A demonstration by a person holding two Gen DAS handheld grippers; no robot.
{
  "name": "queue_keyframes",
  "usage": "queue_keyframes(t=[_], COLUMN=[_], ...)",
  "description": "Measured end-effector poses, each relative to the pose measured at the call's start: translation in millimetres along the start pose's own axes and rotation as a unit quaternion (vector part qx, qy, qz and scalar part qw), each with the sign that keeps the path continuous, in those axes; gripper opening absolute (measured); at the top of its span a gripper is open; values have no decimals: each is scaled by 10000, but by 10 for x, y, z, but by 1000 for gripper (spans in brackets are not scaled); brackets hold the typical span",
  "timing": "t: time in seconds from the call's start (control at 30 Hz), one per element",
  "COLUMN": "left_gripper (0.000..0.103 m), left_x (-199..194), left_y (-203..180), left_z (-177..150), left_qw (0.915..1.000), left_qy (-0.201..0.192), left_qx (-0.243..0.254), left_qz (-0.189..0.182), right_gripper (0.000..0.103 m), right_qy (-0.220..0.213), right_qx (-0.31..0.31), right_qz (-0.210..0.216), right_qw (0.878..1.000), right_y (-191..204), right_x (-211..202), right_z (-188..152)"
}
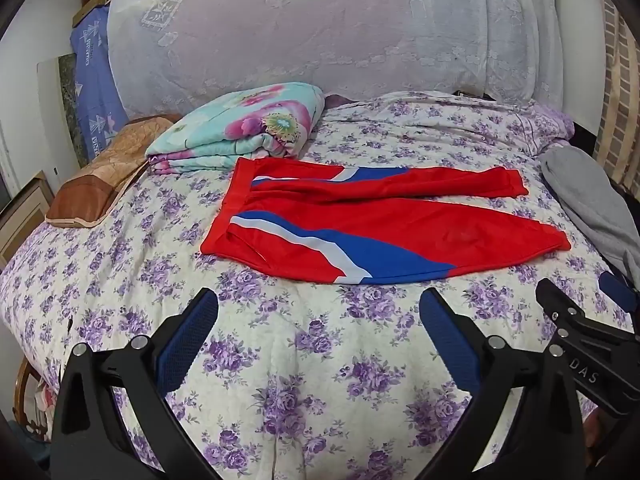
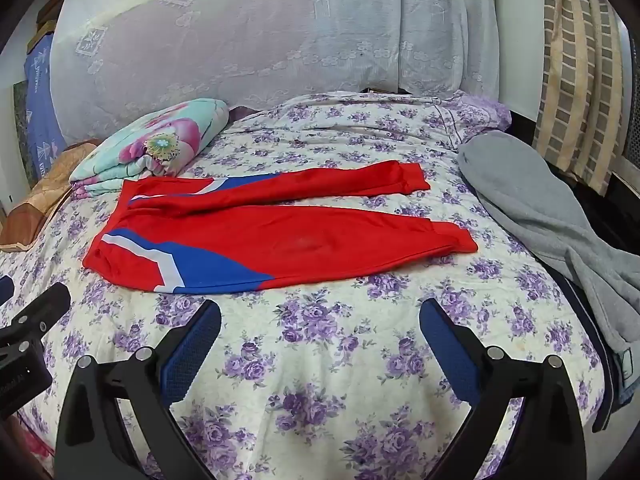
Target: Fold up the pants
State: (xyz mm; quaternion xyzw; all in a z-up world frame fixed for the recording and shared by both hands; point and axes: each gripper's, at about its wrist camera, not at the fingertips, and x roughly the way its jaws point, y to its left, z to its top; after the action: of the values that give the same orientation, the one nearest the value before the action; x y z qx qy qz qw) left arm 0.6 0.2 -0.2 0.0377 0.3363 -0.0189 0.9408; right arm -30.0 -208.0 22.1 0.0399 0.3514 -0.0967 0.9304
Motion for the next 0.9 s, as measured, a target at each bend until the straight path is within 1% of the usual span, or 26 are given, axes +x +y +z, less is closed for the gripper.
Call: queue_keyframes(t=[0.47, 0.5, 0.9], left_gripper=[98, 98, 98], left_x=[-3, 9, 10], left_y=[-7, 63, 71], left_z=[0, -5, -5], left_qw=[10000, 10000, 10000], left_qy=[-12, -10, -7], left_qx=[-8, -19, -21], left_qz=[-21, -18, -20], right_gripper=[100, 100, 100], right_qy=[13, 15, 19], right_qx=[-7, -6, -11], right_qz=[3, 5, -3], right_qw=[10000, 10000, 10000], right_y=[16, 16, 30], right_x=[2, 2, 4], right_z=[-5, -6, -10])
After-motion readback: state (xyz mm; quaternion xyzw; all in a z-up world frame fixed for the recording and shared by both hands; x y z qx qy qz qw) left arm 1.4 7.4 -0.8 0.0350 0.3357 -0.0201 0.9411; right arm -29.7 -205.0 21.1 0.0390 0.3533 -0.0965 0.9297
